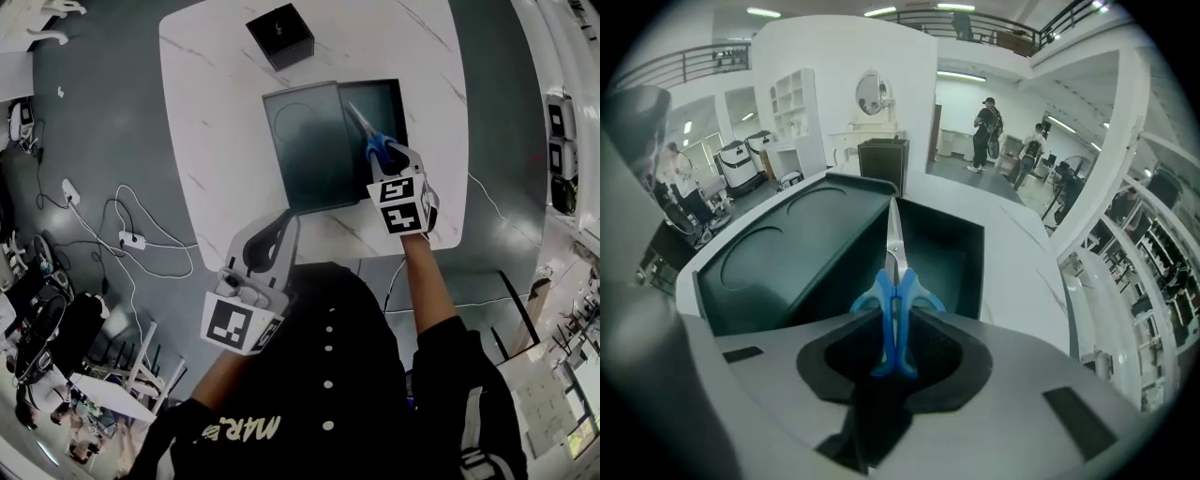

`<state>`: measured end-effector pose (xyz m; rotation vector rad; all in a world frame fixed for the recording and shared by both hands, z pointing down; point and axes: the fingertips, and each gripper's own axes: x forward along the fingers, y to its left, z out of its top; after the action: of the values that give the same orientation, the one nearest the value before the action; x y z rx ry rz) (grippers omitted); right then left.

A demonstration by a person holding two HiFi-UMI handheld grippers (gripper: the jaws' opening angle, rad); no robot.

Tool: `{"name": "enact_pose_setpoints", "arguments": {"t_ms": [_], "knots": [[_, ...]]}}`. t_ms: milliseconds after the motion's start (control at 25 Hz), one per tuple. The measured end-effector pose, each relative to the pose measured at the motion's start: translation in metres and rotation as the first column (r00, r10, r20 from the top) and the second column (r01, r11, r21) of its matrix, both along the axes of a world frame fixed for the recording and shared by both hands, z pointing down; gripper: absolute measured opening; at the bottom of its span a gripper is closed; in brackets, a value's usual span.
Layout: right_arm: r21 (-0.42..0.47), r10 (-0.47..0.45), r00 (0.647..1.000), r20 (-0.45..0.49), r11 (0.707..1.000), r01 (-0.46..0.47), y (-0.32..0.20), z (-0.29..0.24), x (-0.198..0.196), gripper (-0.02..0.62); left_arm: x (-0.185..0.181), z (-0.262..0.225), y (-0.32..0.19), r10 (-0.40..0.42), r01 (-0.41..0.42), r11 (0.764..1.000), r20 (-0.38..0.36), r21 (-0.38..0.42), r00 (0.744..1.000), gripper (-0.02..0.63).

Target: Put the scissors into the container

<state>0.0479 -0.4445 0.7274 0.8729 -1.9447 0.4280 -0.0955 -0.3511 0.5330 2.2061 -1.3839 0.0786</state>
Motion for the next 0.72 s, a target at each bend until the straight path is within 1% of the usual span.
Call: {"name": "enact_pose_setpoints", "arguments": {"t_ms": [200, 400, 520, 600, 720], "knots": [[-0.061, -0.023, 0.995, -0.097, 0.998, 0.017, 0.006, 0.018, 0.000, 0.100, -0.004, 0.009, 0.000, -0.006, 0.006, 1.000, -0.007, -0.020, 1.000, 0.026], [-0.111, -0.087, 0.978, -0.192, 0.992, 0.066, 0.012, 0.033, 0.000, 0.100, -0.007, 0.018, 0.001, -0.012, 0.012, 0.999, -0.012, -0.039, 1.000, 0.026], [-0.146, -0.137, 0.961, -0.241, 0.984, 0.104, 0.016, 0.039, -0.001, 0.100, -0.010, 0.021, 0.001, -0.016, 0.016, 0.999, -0.014, -0.047, 1.000, 0.026], [-0.158, -0.157, 0.953, -0.258, 0.980, 0.119, 0.016, 0.042, -0.002, 0.100, -0.011, 0.023, 0.001, -0.020, 0.019, 0.998, -0.016, -0.054, 1.000, 0.026], [-0.177, -0.166, 0.953, -0.255, 0.977, 0.123, 0.016, 0.041, -0.002, 0.100, -0.011, 0.024, 0.001, -0.021, 0.020, 0.998, -0.021, -0.056, 1.000, 0.026]]}}
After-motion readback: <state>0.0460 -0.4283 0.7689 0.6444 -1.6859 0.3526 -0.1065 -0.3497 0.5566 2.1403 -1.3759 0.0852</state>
